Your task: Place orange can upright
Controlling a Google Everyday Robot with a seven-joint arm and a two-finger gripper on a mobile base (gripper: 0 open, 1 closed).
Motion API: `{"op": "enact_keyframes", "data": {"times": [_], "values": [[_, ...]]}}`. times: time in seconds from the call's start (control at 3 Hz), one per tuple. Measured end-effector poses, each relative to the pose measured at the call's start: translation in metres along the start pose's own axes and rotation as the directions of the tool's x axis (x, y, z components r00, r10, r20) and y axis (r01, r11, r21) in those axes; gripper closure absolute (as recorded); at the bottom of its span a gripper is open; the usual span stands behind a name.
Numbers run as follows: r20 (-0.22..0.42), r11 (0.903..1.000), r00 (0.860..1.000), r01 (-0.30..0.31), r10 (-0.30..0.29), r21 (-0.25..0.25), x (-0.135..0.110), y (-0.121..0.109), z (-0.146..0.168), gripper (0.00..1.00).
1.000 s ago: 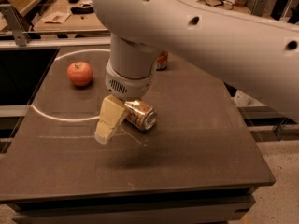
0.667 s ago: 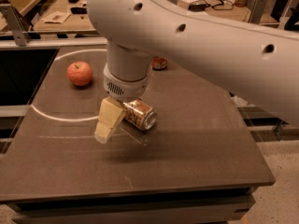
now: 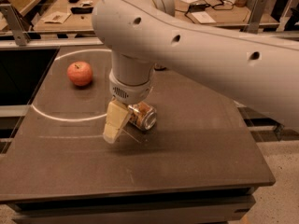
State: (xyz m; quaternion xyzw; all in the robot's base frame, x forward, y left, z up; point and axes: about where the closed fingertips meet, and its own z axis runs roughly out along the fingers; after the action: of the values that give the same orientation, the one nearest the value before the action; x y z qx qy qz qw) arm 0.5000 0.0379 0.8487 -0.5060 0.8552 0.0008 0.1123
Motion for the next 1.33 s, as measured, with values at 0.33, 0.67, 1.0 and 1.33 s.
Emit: {"op": "enact_keyframes", "data": {"times": [0.33, 0.67, 1.0, 1.33], "values": [[-0.016, 0.9999, 1.000, -0.010, 0.010, 0.014, 0.006, -0.010, 0.009, 0.19], [-0.011, 0.9996, 1.000, 0.011, -0.010, 0.026, 0.010, -0.012, 0.011, 0.43], [0.024, 0.9979, 0.998, 0.049, -0.050, 0.043, 0.009, -0.011, 0.001, 0.65], [0.067, 0.9927, 0.992, 0.105, -0.109, 0.058, 0.011, -0.003, -0.016, 0.88]]}}
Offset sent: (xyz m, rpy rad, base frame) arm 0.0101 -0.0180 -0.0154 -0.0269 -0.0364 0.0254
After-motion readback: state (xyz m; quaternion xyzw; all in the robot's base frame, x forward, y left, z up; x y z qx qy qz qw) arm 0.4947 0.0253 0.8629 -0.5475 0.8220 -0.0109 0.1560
